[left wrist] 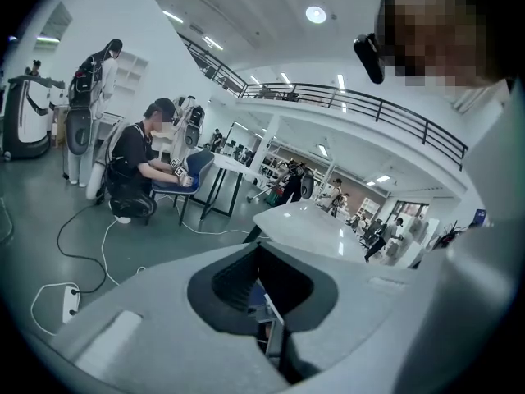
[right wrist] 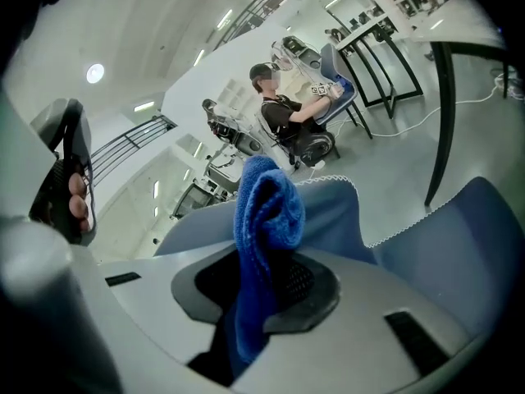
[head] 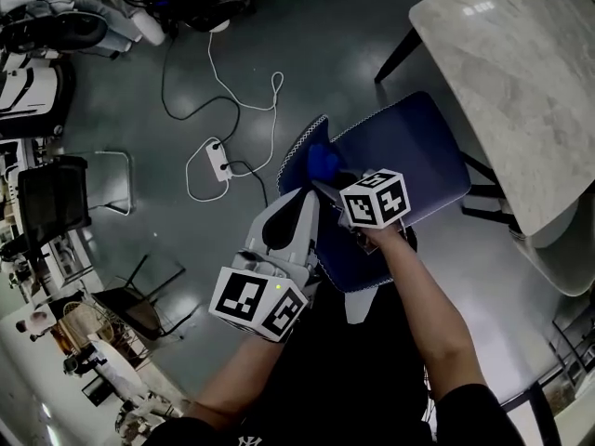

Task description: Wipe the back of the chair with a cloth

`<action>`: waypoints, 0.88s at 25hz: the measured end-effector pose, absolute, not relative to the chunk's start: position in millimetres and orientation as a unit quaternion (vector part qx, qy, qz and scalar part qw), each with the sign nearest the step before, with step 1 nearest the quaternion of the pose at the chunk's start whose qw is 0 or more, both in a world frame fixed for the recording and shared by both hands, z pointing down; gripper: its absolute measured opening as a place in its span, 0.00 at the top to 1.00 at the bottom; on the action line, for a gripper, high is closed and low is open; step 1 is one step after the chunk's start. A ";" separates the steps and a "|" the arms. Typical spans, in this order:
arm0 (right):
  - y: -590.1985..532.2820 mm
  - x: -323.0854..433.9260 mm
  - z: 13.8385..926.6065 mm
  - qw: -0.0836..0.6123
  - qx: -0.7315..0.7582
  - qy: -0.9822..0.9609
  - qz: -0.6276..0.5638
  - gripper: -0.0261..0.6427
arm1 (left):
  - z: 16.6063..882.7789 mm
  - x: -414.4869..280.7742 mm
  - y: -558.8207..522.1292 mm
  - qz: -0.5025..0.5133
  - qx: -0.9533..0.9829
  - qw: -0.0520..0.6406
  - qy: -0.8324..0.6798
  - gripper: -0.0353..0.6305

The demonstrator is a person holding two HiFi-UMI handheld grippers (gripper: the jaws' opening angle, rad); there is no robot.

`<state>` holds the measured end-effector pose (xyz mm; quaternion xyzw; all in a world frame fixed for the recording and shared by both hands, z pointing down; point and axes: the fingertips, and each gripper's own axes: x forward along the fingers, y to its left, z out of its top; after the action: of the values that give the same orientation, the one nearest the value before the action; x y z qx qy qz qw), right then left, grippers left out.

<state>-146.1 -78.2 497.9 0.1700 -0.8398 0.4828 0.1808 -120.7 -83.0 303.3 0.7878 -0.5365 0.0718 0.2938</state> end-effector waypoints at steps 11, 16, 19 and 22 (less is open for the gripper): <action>-68.0 -158.5 438.3 0.142 0.161 -0.847 0.486 0.83 | 281.9 -144.8 -61.2 0.054 0.789 0.268 -0.551 0.93; -68.8 -156.8 405.6 0.114 0.173 -0.858 0.471 0.83 | 272.8 -156.1 -51.2 0.047 0.790 0.260 -0.554 0.93; -68.0 -149.4 380.2 0.107 0.188 -0.871 0.442 0.83 | 265.7 -160.5 -44.5 0.044 0.794 0.254 -0.550 0.93; -61.0 -139.0 351.4 0.100 0.200 -0.884 0.411 0.83 | 253.4 -160.8 -34.8 0.036 0.802 0.245 -0.544 0.93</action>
<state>-139.0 -61.0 351.4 0.2002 -0.8839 0.4106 0.1001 -160.8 -34.8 253.4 0.8021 -0.5435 0.0363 0.2447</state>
